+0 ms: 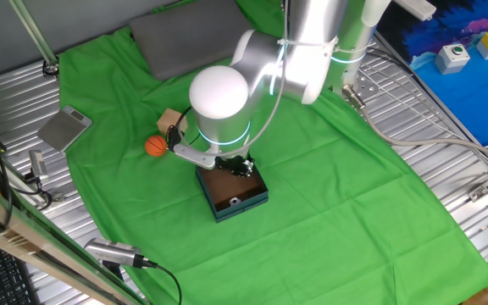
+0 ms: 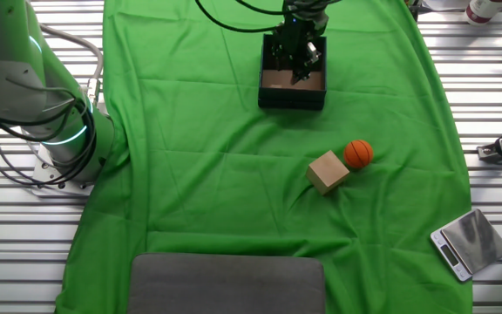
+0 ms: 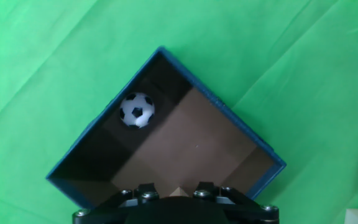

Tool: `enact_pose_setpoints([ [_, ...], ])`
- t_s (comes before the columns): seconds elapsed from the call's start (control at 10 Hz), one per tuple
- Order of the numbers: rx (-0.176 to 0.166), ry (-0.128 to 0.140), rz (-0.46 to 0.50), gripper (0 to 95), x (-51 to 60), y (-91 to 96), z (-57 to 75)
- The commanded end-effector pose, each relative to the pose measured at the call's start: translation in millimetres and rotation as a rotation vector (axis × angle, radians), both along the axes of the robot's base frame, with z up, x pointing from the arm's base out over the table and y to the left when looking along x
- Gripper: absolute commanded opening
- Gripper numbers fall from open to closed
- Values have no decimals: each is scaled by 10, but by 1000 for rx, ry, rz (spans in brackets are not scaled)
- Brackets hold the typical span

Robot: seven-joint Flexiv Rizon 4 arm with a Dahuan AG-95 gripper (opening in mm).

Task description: Take everything out of the gift box

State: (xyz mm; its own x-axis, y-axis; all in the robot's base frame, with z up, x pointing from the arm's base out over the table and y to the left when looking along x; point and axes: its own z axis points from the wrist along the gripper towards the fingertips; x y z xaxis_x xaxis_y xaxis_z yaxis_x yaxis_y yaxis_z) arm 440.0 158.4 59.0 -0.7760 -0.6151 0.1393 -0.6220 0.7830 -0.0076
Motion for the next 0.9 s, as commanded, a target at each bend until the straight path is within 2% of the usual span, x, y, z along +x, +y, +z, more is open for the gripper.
enact_pose_setpoints([
  [0.1, 18, -12, 19, 380, 2, 6, 12],
  [0.3, 30, -36, 31, 380, 9, 5, 12],
  [0.4, 39, -38, 34, 380, 12, 9, 9],
  [0.5, 62, -43, 47, 380, 35, 29, 3],
  [0.6, 94, -44, 60, 380, 84, 54, 24],
  [0.7, 103, -45, 73, 380, 117, 69, 48],
  [0.9, 109, -52, 92, 380, 248, 170, 151],
])
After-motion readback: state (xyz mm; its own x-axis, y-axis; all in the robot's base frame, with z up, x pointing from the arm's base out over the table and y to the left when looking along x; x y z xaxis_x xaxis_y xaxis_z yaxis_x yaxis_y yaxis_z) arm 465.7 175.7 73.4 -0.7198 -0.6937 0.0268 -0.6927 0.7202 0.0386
